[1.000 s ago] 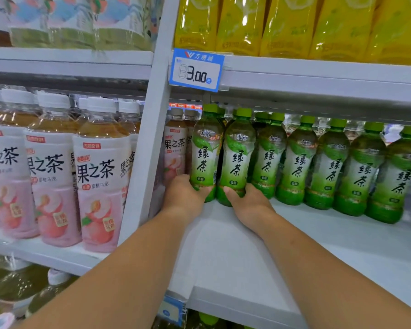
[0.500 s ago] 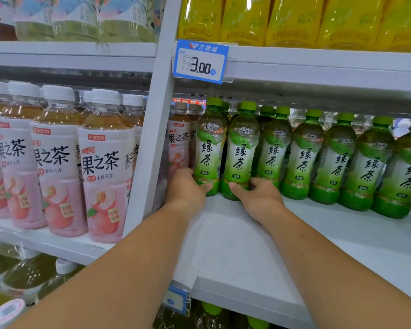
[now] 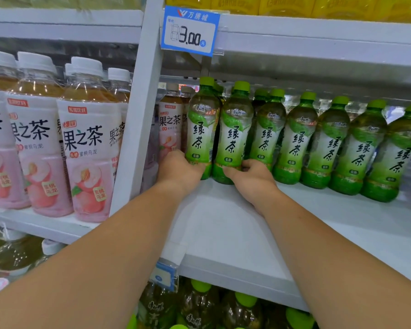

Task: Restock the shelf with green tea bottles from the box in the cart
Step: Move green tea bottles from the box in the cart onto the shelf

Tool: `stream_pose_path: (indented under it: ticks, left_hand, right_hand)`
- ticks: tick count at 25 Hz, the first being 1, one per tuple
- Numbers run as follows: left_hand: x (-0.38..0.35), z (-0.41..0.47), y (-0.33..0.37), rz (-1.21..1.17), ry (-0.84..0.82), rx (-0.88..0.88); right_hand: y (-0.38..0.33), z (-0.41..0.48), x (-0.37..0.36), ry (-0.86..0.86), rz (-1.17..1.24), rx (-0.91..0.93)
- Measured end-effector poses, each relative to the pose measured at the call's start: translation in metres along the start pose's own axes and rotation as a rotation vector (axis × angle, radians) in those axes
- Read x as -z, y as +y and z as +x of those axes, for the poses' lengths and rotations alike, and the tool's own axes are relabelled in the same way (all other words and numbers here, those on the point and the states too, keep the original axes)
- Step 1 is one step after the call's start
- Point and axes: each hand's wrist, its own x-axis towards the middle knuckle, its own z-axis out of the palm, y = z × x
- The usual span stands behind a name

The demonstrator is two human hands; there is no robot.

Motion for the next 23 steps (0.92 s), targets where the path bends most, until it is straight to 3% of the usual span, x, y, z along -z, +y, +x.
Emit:
stream_pose_path:
  ticks: [4,13,19,23]
  left_hand:
    - [0.012,-0.021,0.008,-0.044,0.047,0.012]
    - [0.035,-0.075,0.028,-0.134,-0.323,0.051]
    - [0.056,-0.126,0.050,-0.168,-0.332,0.166]
    - [0.077,-0.166,0.080,-0.112,-0.427,0.195]
  right_hand:
    - [-0.004,-0.016,0.010,-0.026,0.015,-0.004]
    - [-0.012,-0.070,0.045,-0.160,0.051,-0.084]
    - [-0.012,-0.116,0.078,-0.229,0.112,-0.168]
    - [-0.019,-0.158,0.110,-0.267,0.177,-0.227]
